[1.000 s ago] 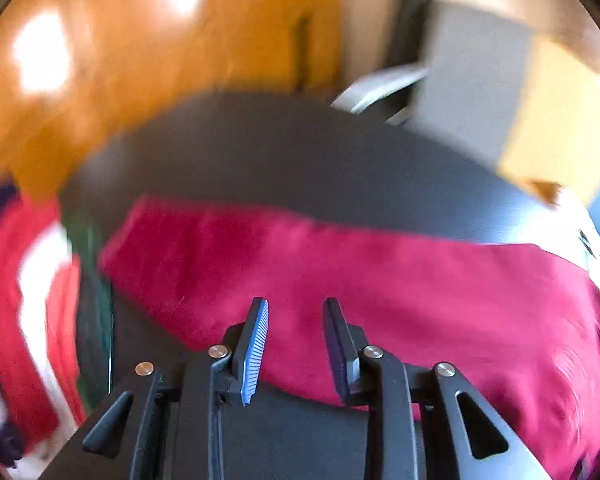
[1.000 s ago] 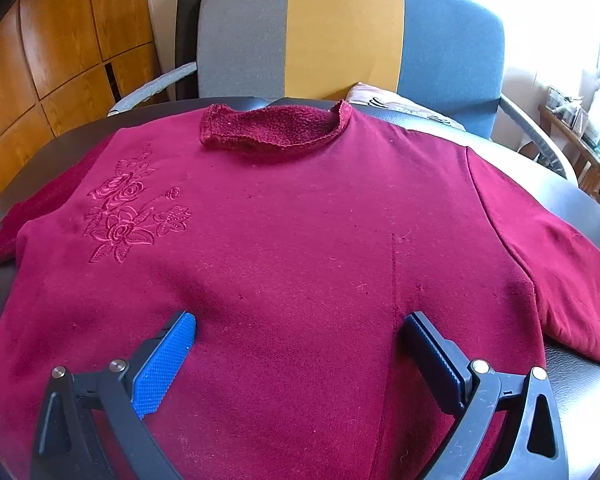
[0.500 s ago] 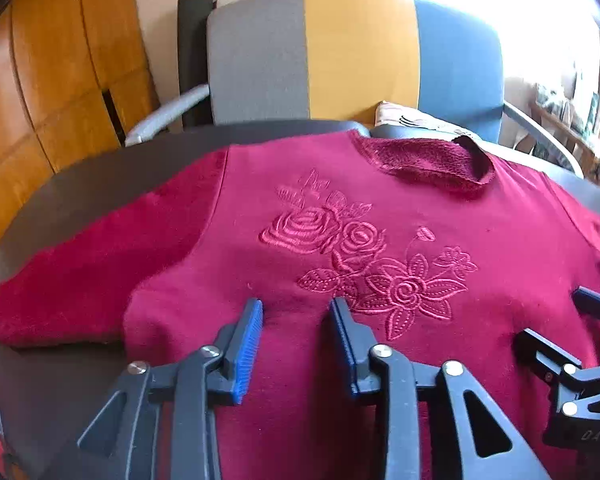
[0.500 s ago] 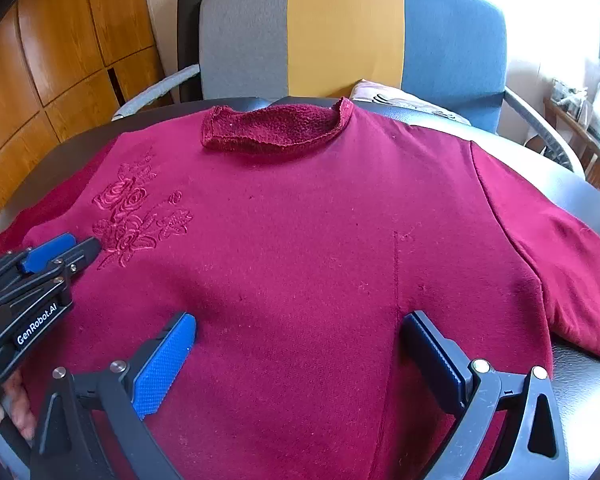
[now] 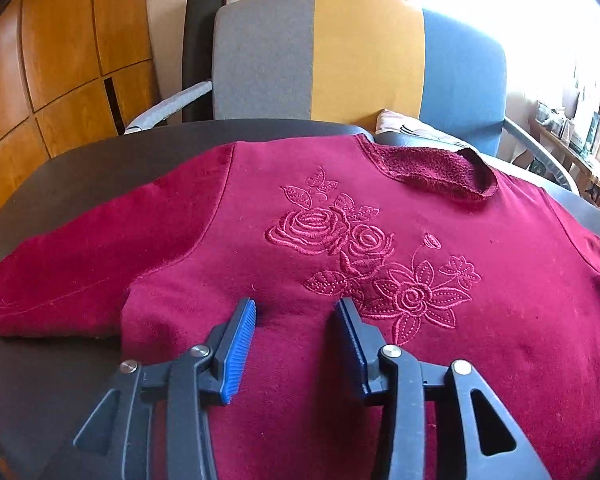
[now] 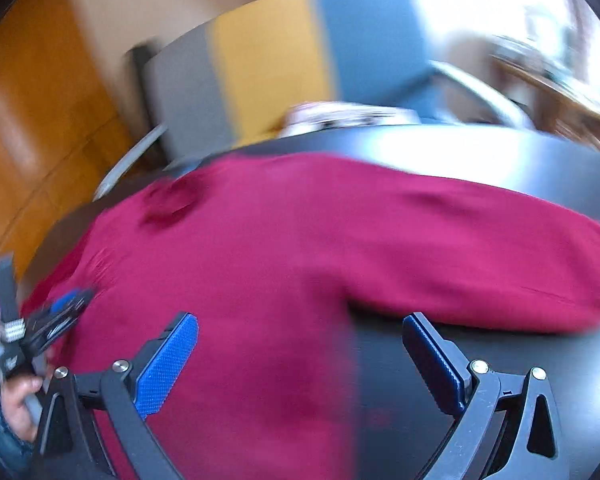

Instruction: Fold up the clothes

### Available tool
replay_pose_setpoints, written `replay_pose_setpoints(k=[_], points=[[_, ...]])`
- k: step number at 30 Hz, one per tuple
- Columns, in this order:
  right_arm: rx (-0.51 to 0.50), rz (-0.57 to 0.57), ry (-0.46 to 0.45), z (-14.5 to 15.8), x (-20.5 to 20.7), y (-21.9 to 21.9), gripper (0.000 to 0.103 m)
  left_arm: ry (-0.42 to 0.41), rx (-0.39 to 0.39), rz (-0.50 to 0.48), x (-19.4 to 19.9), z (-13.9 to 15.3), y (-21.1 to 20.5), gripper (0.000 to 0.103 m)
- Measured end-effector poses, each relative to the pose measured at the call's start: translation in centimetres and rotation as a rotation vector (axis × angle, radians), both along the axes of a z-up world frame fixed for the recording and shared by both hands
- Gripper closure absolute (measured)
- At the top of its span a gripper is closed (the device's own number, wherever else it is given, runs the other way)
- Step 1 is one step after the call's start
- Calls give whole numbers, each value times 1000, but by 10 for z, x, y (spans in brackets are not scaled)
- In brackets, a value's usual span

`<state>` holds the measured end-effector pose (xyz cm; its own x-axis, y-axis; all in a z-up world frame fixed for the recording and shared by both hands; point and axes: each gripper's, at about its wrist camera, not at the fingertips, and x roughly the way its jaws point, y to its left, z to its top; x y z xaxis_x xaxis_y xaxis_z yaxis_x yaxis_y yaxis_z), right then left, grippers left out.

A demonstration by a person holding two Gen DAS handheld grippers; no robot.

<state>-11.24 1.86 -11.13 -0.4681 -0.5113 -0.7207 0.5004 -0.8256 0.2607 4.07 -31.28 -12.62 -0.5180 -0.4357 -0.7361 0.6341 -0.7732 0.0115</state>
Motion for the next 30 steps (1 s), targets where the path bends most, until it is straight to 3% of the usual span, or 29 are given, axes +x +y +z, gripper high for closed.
replay_pose_setpoints(k=[5,9,16,18,22,23,26,29,30], points=[[-120,-309,-109,-9,-36,145,0,-4,-8,5,0,0,3,59],[-231,-411,-142,-15,-57,196,0,-17,-24,13,-2,0,6,58],[-335,-380,-217,-28,-100,180,0,-37,-48,25,-4,1,9,55],[-458,-350,-252,-19,-116,174,0,-40,-51,29,-4,1,9,54],[-675,-259,-207,15,-141,161,0,-45,-58,40,-5,1,10,53],[-686,-235,-206,21,-149,152,0,-45,-58,41,-5,1,10,53],[-563,-195,-207,27,-172,115,0,-43,-54,42,-4,2,9,52],[-416,-178,-270,8,-185,83,0,-39,-50,44,-4,1,8,52],[-411,-175,-267,6,-182,82,0,-36,-47,45,-3,1,8,52]])
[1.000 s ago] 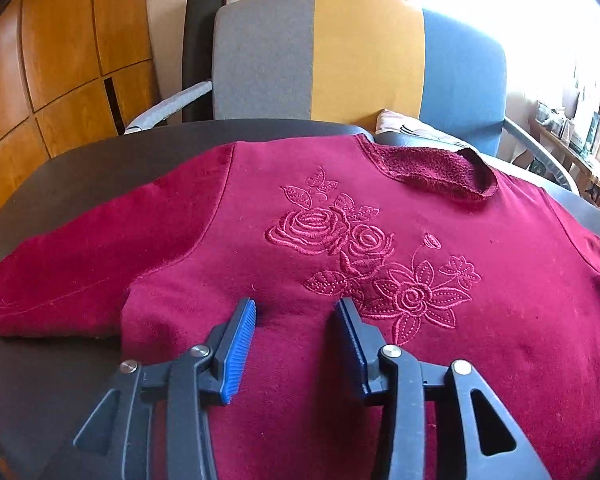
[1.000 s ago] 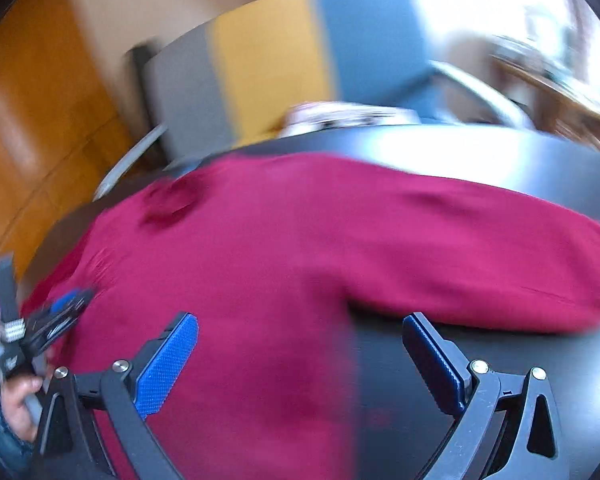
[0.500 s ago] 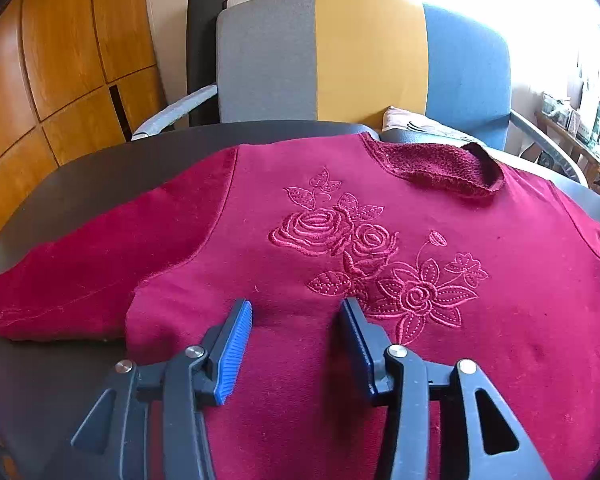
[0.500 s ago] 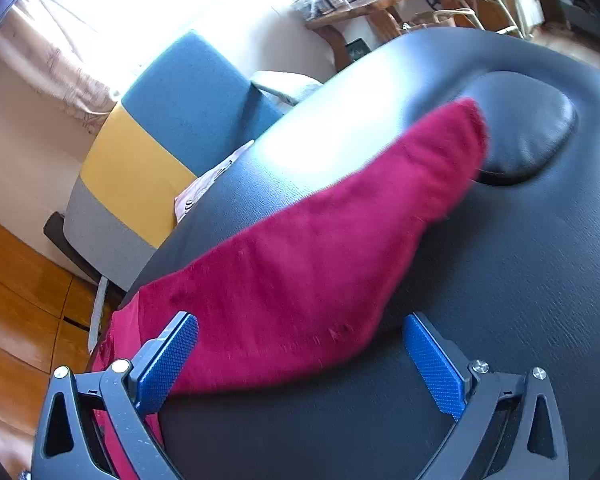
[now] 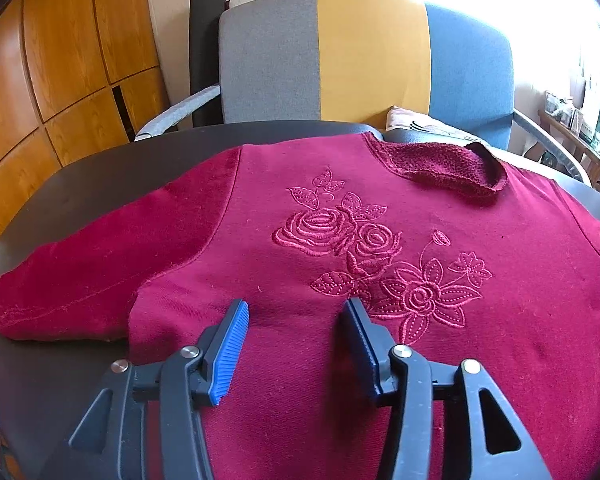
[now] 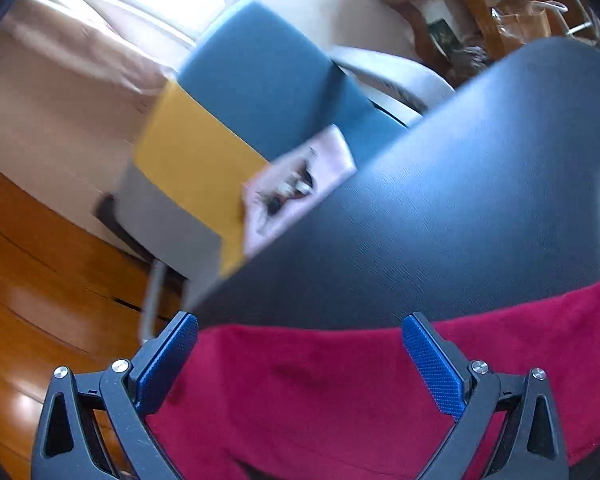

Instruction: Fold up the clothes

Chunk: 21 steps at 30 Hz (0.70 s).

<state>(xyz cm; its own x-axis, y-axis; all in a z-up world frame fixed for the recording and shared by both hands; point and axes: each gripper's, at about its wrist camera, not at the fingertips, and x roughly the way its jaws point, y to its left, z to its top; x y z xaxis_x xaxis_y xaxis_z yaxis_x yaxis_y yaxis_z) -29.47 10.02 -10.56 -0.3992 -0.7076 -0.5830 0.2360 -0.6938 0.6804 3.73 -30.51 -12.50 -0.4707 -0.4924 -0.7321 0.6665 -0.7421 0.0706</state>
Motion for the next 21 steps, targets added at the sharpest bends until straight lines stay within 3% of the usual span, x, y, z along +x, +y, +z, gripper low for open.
replay_pose_setpoints(k=[5,13,17,21], points=[[32,10,33,1,34,32,0,11,12,3,1,0,-2,52],[138,-147,1,-5,64,123,0,15,20,7,1,1,-1,52],[219,-144,-57,-24,59,129,0,10,17,11,1,1,-1,51],[357,-73,11,-28,71,119,0,10,22,14,2,1,-1,51]])
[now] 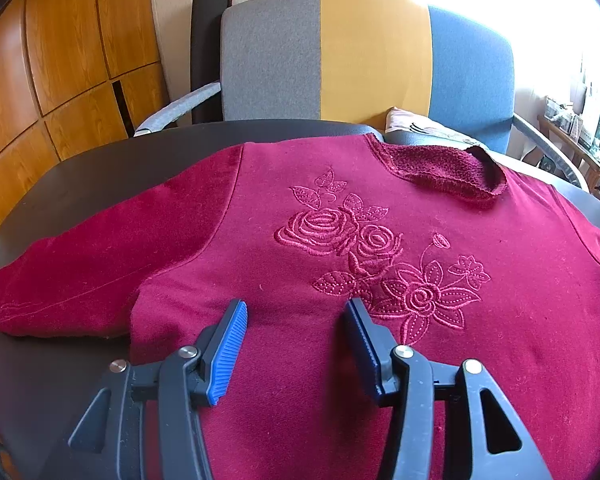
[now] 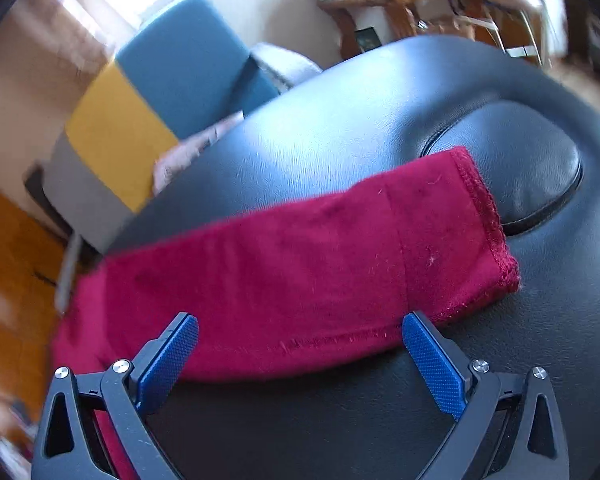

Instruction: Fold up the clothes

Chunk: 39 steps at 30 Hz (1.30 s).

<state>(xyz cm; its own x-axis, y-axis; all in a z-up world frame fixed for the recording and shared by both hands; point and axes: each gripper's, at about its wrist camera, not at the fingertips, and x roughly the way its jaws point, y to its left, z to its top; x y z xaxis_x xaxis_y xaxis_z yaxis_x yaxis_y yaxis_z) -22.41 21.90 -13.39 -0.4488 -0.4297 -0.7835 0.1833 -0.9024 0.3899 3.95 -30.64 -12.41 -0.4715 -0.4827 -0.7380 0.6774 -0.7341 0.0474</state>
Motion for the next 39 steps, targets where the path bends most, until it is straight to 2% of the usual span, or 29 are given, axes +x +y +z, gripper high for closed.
replay_pose_setpoints(k=[4,7,10,12,14,19,24,27,30,33,35,39], points=[[186,86,57,-8,17,-15,0,-7,6,2,1,0,1,51],[286,88,55,-9,16,-25,0,-5,12,-5,7,1,3,51],[390,49,42,-8,14,-40,0,8,51,-11,13,3,-1,51],[382,36,37,0,21,-44,0,0,67,-29,15,6,-4,51],[381,52,82,16,29,-52,0,4,61,-37,14,11,-4,51],[291,169,194,52,42,-126,0,69,49,-77,7,30,-2,52],[235,351,230,51,45,-246,0,65,-4,-160,-19,37,2,52],[229,379,209,30,51,-306,0,23,-20,-184,-34,26,-2,52],[225,369,183,12,56,-343,0,-20,73,-187,-44,8,-20,48],[293,351,190,-9,60,-353,0,-17,58,-208,-50,8,-27,46],[291,343,223,-11,68,-346,0,-27,50,-220,-53,8,-28,45],[284,336,214,-10,83,-320,0,-38,31,-258,-43,8,-13,45]])
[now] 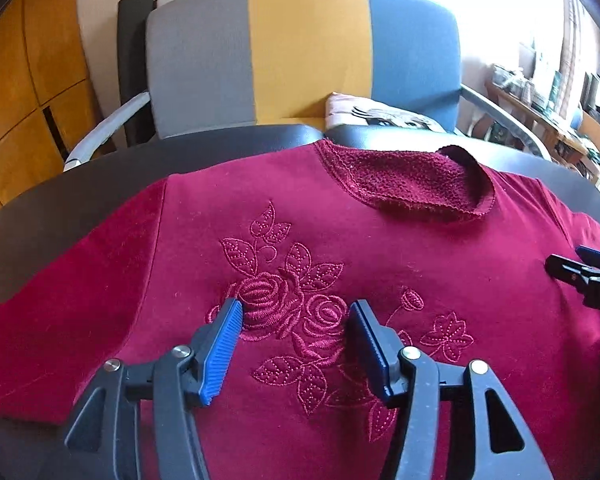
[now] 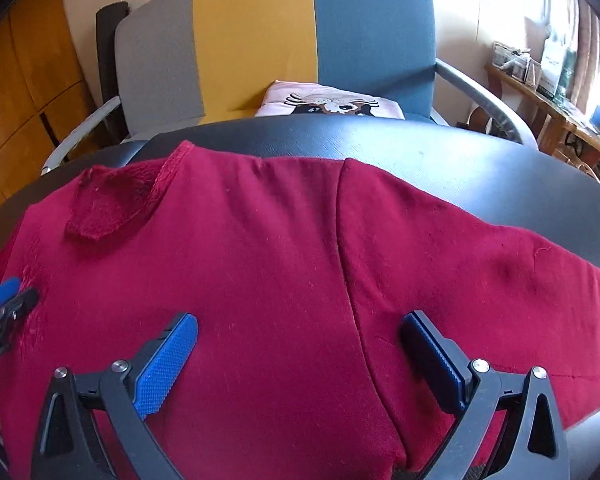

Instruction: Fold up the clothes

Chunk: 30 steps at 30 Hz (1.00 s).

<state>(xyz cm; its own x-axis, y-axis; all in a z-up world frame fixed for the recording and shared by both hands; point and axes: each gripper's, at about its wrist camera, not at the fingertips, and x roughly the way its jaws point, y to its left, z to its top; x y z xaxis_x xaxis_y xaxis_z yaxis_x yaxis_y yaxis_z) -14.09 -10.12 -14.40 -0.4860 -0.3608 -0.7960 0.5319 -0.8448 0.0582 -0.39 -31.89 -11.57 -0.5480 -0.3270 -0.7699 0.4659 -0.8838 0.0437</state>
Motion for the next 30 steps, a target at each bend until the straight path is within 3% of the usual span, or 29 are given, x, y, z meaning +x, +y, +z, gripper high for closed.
replay_pose_setpoints(k=[8,12,16,22,25,28,30], points=[[30,-10,12,0,10,11,0,-18,2,-17,7,1,9,46],[26,-11,9,0,8,9,0,42,52,-8,3,15,1,48],[18,-13,-1,9,4,7,0,69,8,-13,-19,29,-10,48],[3,54,90,38,-11,-31,0,16,-60,29,-55,23,-34,48],[41,82,77,29,-27,-59,0,-21,-27,56,-57,4,-47,47],[137,77,66,9,-38,-80,0,-5,-17,64,-54,3,-51,45],[101,43,51,3,-49,-80,0,-10,-38,60,-59,0,-52,43]])
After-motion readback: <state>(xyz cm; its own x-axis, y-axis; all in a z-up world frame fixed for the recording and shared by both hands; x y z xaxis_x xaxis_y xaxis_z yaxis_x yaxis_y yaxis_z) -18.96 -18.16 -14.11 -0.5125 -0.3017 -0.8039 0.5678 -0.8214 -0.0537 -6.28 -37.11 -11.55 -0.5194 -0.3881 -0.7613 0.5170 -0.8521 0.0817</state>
